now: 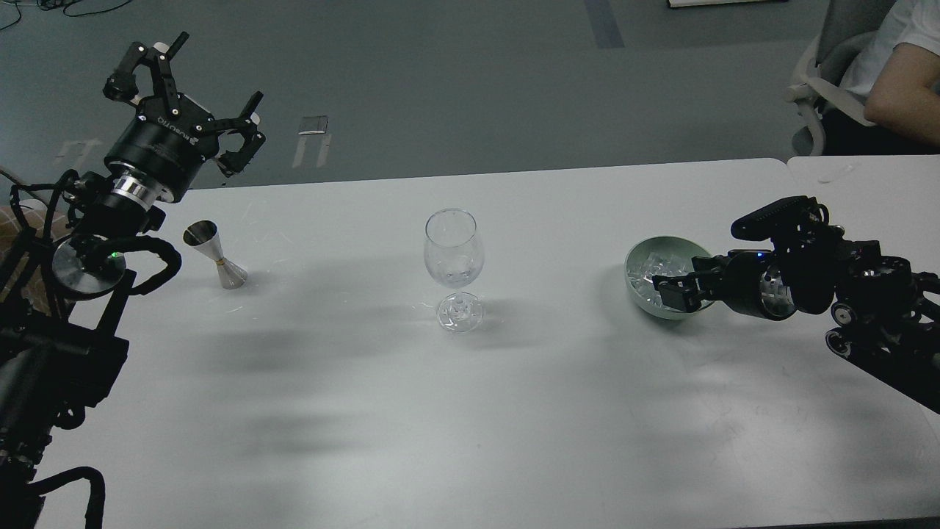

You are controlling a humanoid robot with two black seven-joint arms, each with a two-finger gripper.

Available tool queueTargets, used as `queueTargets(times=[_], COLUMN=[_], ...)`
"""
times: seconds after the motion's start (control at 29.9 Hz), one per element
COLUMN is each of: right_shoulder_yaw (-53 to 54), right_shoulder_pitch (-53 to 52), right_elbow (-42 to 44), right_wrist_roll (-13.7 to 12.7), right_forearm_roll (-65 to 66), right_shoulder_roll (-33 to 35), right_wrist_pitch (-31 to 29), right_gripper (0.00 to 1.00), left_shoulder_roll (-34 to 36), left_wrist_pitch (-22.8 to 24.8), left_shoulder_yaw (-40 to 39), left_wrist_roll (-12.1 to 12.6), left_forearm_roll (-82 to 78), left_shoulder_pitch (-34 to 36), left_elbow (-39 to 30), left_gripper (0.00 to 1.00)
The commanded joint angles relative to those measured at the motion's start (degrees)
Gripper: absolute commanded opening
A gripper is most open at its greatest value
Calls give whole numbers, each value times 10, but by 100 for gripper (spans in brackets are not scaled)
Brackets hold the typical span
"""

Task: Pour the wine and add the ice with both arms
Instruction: 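Reach the right hand into the green bowl and grasp ice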

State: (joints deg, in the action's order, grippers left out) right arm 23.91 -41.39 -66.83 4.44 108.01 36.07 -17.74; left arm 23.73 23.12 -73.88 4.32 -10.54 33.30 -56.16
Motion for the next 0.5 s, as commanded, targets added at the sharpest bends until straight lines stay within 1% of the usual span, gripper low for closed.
queueTargets(times=[0.0, 0.03, 0.17, 0.3, 0.37, 0.43, 0.47], right_shoulder_yaw=[0, 0, -1, -1, -1, -2, -2], right_shoulder_pitch=[-1, -1, -1, 0, -1, 1, 1], right_elbow=[0, 0, -1, -1, -1, -1, -3], right_wrist_roll=[-3, -3, -3, -3, -3, -3, -3], right_forearm_roll=[0, 0, 0, 1, 1, 1, 1], right_shoulder_roll=[-3, -3, -4, -3, -2, -1, 0], right_wrist_pitch=[-1, -1, -2, -3, -4, -6, -7], right_gripper=[73, 73, 55, 51, 45, 30, 28], left_shoulder_roll=[1, 2, 3, 3, 3, 3, 3], left_wrist_pitch=[1, 1, 0, -3, -3, -5, -5], left_shoulder_yaw=[0, 0, -1, -1, -1, -1, -1], left_wrist_roll=[-1, -1, -1, -1, -1, -1, -1], left_forearm_roll=[0, 0, 1, 1, 1, 1, 1], left_shoulder_pitch=[-3, -3, -3, -2, -2, -2, -2], left_elbow=[0, 0, 0, 0, 0, -1, 0], left_gripper=[98, 98, 98, 98, 98, 98, 98])
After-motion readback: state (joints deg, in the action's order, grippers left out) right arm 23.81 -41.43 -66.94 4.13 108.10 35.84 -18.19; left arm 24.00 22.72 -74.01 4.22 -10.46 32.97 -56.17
